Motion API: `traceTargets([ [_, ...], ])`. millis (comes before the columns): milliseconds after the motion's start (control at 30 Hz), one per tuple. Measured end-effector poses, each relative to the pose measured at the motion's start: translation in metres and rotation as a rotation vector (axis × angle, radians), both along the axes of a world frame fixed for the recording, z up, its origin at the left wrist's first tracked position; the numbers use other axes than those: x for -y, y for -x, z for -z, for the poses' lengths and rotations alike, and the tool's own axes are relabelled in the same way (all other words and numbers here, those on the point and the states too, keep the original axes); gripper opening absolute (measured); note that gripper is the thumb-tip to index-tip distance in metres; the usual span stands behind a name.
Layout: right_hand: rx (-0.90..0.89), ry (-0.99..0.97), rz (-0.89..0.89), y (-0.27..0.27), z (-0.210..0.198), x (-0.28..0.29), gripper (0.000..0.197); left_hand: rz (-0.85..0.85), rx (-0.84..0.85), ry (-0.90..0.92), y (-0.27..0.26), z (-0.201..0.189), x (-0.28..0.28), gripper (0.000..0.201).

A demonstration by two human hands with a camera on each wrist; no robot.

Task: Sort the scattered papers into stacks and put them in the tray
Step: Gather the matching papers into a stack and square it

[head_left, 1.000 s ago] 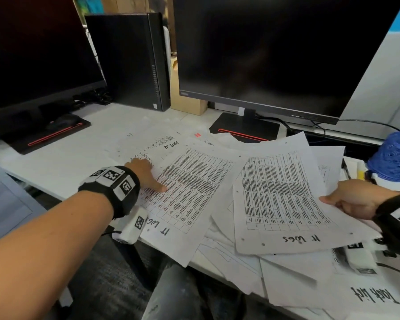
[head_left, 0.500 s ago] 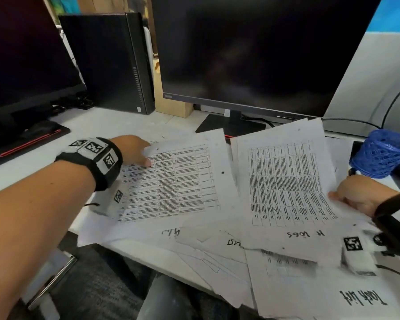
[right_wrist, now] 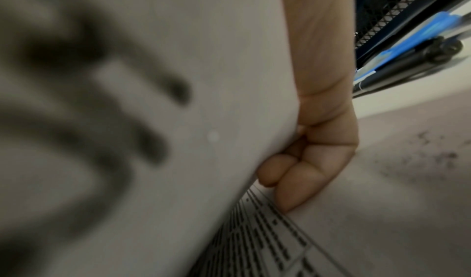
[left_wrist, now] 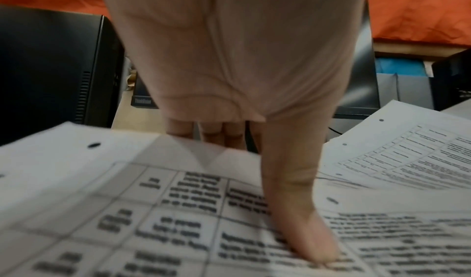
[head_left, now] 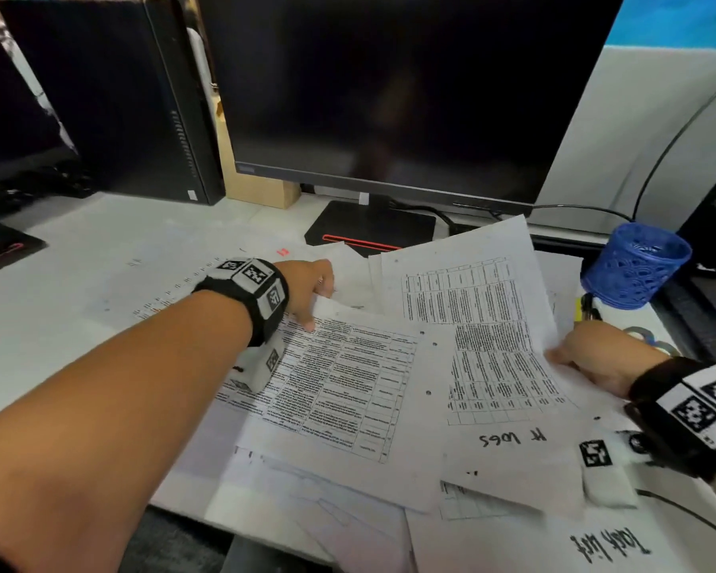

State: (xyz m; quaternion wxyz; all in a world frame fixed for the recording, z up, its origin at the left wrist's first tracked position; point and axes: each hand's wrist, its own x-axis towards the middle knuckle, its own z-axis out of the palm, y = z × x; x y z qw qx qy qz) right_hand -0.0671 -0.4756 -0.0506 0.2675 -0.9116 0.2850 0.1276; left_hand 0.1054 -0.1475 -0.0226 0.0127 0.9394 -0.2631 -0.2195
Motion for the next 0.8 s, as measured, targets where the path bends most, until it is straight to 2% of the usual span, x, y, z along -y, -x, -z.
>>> traceTargets([
  [100, 0.033, -0.066, 0.113, -0.002, 0.001, 0.006, 0.022, -0.023, -0.056, -0.022, -0.006, -0.003, 0.005, 0.087],
  [167, 0.053, -0.113, 0.176, 0.001, -0.003, 0.003, 0.012, 0.017, 0.002, -0.117, -0.009, -0.004, 0.009, 0.09],
  [233, 0.061, -0.164, 0.205, 0.004, -0.008, -0.001, 0.002, 0.003, 0.005, -0.092, -0.014, -0.002, 0.012, 0.091],
  [300, 0.062, -0.196, 0.219, 0.005, -0.007, 0.0, 0.006, -0.013, -0.054, -0.044, -0.017, 0.001, 0.015, 0.087],
  [333, 0.076, -0.225, 0.233, 0.005, -0.008, -0.001, 0.003, 0.007, -0.071, -0.066, -0.017, 0.0, 0.019, 0.082],
  [367, 0.079, -0.236, 0.228, 0.004, -0.004, 0.005, 0.012, 0.037, -0.062, -0.122, -0.018, -0.001, 0.022, 0.075],
  [433, 0.07, -0.25, 0.203, 0.003, 0.002, 0.009, 0.027, 0.098, -0.006, -0.238, -0.021, -0.006, 0.028, 0.065],
  [500, 0.049, -0.25, 0.165, 0.001, 0.006, 0.011, 0.034, 0.117, 0.076, -0.384, -0.024, -0.012, 0.029, 0.069],
  [633, 0.062, -0.233, 0.193, -0.005, 0.009, 0.015, 0.032, 0.187, 0.245, -0.557, -0.037, -0.018, 0.02, 0.062],
  [700, 0.042, -0.235, 0.211, -0.006, 0.006, 0.012, 0.03, 0.184, 0.174, -0.51, -0.039, -0.022, 0.025, 0.072],
  [800, 0.034, -0.287, 0.249, -0.007, 0.008, 0.014, 0.032, 0.185, 0.123, -0.415, -0.035, -0.019, 0.04, 0.102],
])
